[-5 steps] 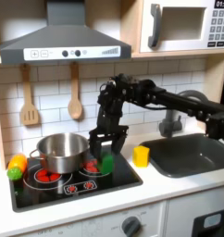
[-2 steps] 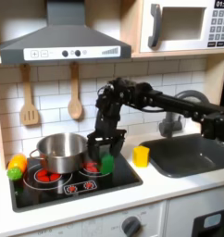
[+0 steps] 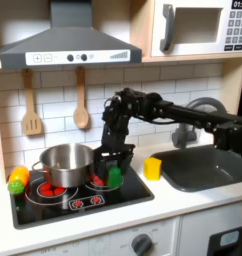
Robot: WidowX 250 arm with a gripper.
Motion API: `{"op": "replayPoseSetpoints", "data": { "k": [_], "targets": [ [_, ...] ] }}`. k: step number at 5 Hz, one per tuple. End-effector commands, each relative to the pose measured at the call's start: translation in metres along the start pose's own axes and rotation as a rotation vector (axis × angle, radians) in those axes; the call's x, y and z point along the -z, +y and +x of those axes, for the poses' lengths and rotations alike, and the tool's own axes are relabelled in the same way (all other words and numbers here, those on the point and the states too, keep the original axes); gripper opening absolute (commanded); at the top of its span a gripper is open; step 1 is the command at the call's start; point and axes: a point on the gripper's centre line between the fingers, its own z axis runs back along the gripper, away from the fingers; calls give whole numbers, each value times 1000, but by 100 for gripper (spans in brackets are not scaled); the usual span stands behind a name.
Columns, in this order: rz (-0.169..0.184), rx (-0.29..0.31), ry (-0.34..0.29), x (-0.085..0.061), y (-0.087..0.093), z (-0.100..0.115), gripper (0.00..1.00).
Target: Reach green block
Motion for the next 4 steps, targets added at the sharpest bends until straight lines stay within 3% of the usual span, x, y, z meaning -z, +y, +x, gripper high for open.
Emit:
{"op": "replayPoseSetpoints", "data": {
  "k": [1, 2, 4],
  "targets": [
    [-22, 16, -12, 3, -4, 2, 100],
    [-16, 25, 7, 10, -5, -1, 100],
    [-40, 13, 17, 17, -11, 2, 100]
  ]
}}
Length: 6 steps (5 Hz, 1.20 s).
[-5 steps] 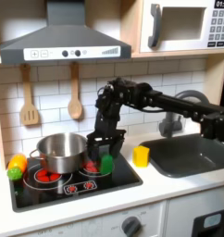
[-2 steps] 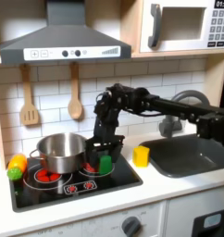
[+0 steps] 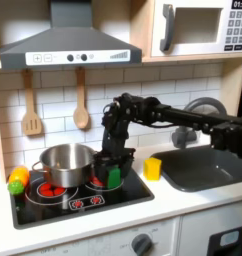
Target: Reach green block
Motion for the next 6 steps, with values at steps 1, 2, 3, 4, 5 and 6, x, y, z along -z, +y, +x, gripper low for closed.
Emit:
{"op": "replayPoseSetpoints", "data": {
  "k": [1, 2, 3, 4, 5, 6],
  "targets": [
    [-21, -13, 27, 11, -3, 0, 100],
    [-25, -23, 39, 15, -3, -1, 100],
    [-42, -10, 45, 17, -6, -1, 100],
    [-38, -5, 36, 14, -6, 0, 100],
    [-38, -5, 38, 14, -6, 0, 100],
    [-40, -5, 38, 14, -7, 0, 100]
  ]
}}
